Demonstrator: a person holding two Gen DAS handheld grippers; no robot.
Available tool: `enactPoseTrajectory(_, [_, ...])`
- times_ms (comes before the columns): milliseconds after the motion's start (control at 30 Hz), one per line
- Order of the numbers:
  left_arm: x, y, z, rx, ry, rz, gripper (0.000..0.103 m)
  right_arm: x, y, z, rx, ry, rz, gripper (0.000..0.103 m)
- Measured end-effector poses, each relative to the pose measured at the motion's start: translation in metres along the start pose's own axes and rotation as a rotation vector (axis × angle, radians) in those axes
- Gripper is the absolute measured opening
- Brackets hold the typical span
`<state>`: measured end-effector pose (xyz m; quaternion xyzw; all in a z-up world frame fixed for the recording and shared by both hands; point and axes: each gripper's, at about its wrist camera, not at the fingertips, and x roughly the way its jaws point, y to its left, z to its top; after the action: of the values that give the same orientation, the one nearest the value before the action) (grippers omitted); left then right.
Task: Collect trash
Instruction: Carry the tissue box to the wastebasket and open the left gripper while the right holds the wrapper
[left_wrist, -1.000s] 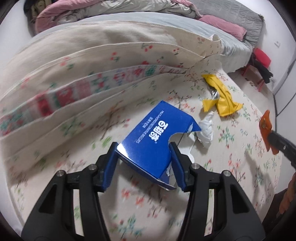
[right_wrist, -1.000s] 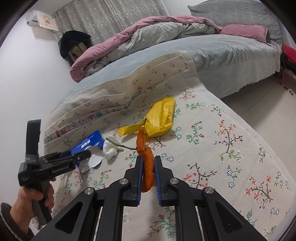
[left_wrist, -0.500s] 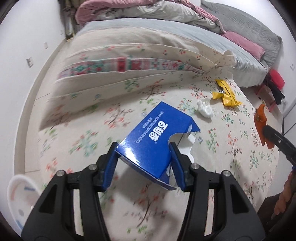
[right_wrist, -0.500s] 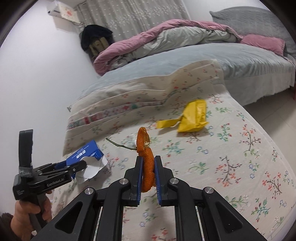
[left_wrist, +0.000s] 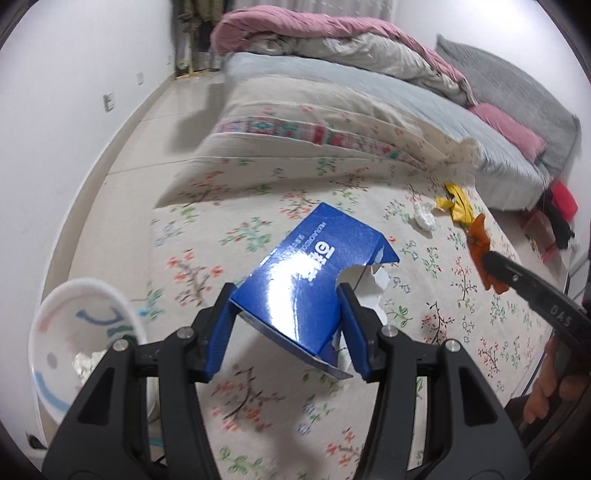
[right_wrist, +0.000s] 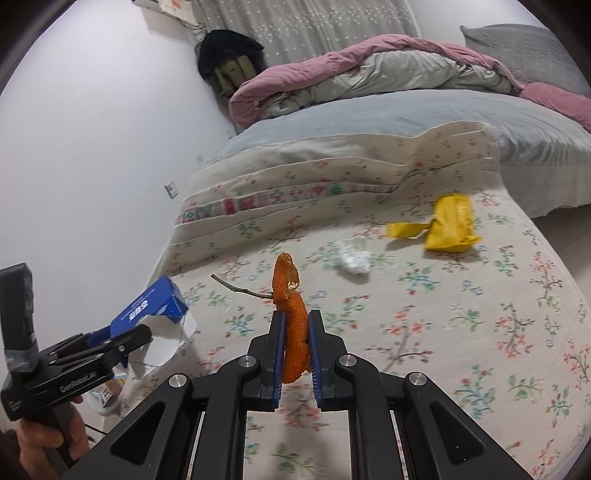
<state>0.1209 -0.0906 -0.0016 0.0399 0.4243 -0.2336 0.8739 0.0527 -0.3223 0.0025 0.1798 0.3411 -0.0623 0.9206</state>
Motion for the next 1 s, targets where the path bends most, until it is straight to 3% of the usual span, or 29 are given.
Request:
enactPoseTrajectory(533, [-0.043,0.093,-0.03,-0.222,-0.031,0.065,0.056,0.026,0.085,-0.015,-0.119,0.046,0.103,0.013])
enactPoseTrajectory(1000, [-0.074,0.169,-0.055,-0.337,-0.059,0.231,0.056,0.053,0.166,-0.04,-0.228,0.108,0.195,0.013])
